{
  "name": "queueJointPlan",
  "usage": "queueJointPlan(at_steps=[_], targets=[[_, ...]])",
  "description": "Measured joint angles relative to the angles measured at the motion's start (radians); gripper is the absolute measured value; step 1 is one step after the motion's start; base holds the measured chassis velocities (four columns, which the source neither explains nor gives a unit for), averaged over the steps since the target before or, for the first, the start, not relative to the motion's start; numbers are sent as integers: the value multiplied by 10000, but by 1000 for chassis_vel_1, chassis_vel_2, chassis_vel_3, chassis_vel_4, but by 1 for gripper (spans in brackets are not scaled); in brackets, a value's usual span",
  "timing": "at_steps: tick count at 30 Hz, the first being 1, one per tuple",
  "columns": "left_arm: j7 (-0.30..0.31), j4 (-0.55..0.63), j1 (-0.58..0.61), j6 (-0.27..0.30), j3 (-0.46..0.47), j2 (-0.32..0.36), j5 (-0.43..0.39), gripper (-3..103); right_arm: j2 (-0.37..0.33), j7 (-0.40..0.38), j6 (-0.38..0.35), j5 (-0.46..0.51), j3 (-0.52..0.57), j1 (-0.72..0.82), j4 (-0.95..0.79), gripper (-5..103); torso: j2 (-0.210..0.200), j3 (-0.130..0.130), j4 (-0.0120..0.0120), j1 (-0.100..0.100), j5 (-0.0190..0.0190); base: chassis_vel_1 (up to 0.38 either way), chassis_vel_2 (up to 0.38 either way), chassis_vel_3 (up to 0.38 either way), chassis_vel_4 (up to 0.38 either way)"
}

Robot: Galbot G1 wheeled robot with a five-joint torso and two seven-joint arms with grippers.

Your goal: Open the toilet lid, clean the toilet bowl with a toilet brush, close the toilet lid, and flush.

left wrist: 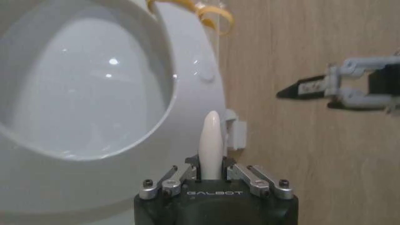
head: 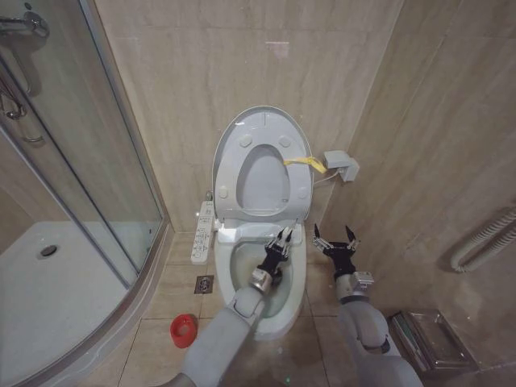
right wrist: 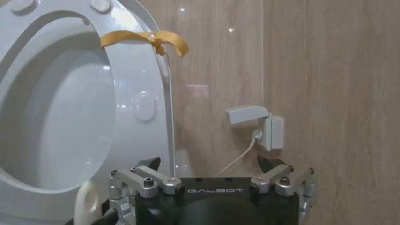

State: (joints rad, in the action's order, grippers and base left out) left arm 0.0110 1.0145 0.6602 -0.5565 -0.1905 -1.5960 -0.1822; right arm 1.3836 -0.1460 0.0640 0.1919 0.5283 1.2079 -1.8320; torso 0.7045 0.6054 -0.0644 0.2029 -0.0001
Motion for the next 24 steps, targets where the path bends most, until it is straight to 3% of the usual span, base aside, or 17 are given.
queueJointPlan(at_steps=[2, 7, 16, 24], targets=[[-13, -69, -22, -6, -14, -43, 3, 21, 0, 0, 0, 0, 0, 0, 0, 100, 0, 0, 1, 0, 0, 0, 0, 0, 0], [-172, -1493, -420, -363, 177, -130, 196, 21, 0, 0, 0, 0, 0, 0, 0, 100, 0, 0, 6, 0, 0, 0, 0, 0, 0], [-293, -1413, -642, -397, 239, -133, 214, 21, 0, 0, 0, 0, 0, 0, 0, 100, 0, 0, 0, 0, 0, 0, 0, 0, 0], [-413, -2446, -870, -455, 340, -126, 332, 21, 0, 0, 0, 0, 0, 0, 0, 100, -1, 1, 8, 1, 2, 0, 0, 0, 0]])
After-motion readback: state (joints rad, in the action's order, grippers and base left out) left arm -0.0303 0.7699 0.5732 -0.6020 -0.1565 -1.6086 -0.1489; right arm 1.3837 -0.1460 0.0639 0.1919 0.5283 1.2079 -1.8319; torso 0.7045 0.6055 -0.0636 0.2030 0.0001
